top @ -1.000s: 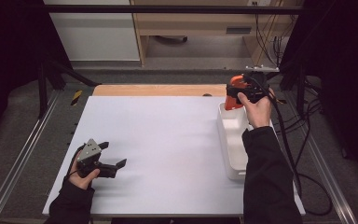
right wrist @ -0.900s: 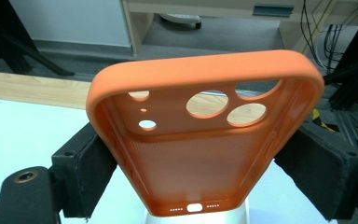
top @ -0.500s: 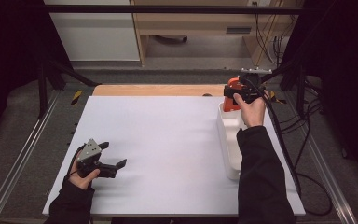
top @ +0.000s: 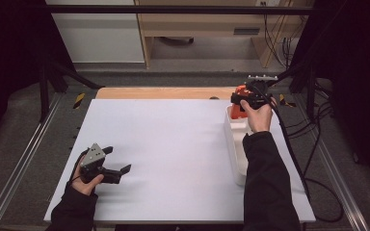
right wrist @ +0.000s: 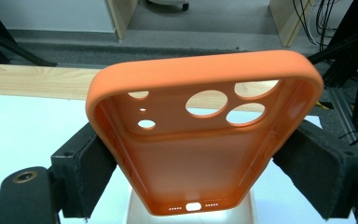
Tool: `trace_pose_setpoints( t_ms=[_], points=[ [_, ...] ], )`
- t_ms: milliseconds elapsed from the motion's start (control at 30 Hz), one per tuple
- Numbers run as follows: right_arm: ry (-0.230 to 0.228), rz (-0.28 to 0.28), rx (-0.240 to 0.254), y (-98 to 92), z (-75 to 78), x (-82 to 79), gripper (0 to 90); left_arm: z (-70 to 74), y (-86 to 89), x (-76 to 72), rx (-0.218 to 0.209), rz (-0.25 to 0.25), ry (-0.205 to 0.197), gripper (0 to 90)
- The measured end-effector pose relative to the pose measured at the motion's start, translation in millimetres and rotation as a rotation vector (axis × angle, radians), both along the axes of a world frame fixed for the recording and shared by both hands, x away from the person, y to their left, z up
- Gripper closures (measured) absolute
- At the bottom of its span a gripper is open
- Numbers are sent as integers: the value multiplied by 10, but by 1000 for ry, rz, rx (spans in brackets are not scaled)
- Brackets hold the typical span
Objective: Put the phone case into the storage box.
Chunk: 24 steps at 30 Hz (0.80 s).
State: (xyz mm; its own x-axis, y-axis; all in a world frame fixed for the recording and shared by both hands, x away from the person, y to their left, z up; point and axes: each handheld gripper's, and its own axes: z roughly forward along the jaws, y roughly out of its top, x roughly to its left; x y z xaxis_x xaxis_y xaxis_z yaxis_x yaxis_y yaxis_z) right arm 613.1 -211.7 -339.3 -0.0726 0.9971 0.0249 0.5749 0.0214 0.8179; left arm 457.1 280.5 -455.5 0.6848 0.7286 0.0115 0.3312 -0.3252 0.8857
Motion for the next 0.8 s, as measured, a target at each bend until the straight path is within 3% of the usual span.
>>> trace_pose_setpoints(
  t_ms=[267,800],
  points=[
    [3,-6,11,14,-75,42,154,-2,-1,1,2,-1,0,0],
    [30,-24,-10,56,-302,143,154,-8,-4,3,4,-3,4,0]
  ],
)
